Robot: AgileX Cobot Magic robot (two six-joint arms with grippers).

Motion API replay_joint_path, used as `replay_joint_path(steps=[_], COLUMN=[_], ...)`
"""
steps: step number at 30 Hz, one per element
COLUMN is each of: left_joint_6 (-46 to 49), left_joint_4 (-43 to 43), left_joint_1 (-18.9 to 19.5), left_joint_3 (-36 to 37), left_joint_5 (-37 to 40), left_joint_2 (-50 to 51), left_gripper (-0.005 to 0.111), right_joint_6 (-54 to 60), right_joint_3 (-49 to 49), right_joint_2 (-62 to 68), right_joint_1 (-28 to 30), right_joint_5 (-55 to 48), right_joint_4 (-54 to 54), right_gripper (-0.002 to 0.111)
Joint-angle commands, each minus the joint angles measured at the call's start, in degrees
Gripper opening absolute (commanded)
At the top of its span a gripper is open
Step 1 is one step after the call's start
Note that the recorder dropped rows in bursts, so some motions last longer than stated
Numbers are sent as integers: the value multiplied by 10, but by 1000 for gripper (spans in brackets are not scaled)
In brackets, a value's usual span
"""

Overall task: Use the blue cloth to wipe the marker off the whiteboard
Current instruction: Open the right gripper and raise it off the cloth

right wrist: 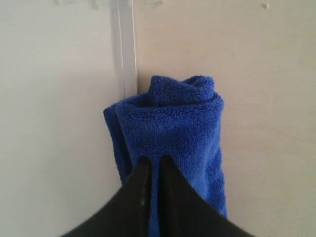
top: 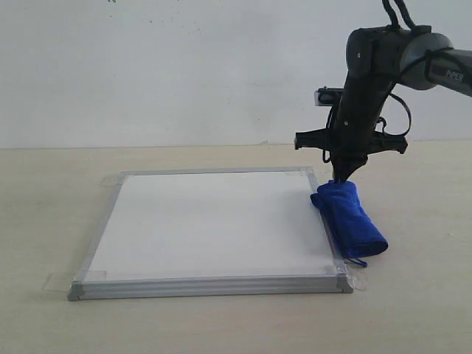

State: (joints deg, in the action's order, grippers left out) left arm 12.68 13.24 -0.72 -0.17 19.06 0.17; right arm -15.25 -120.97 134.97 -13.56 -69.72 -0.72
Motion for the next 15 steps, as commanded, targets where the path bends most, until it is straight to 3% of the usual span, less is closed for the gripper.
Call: replay_joint_path(steps=[1,8,15], left_joint_6=[3,3,3], left_joint_4=[-1,-1,-1], left_joint_1=[1,1,1], left_joint_3=[2,2,2], left_joint_5=[-1,-1,-1], left_joint_2=[-2,-2,-2], left_gripper=[4,4,4], right_joint_6=[23,23,55], right_joint_3=[30,100,100], right_joint_2=[7,14,-119], right_joint_1=[-3,-3,-3], right_joint_5=[-2,-2,-2], right_joint_4=[-2,44,44], right_gripper=[0,0,0])
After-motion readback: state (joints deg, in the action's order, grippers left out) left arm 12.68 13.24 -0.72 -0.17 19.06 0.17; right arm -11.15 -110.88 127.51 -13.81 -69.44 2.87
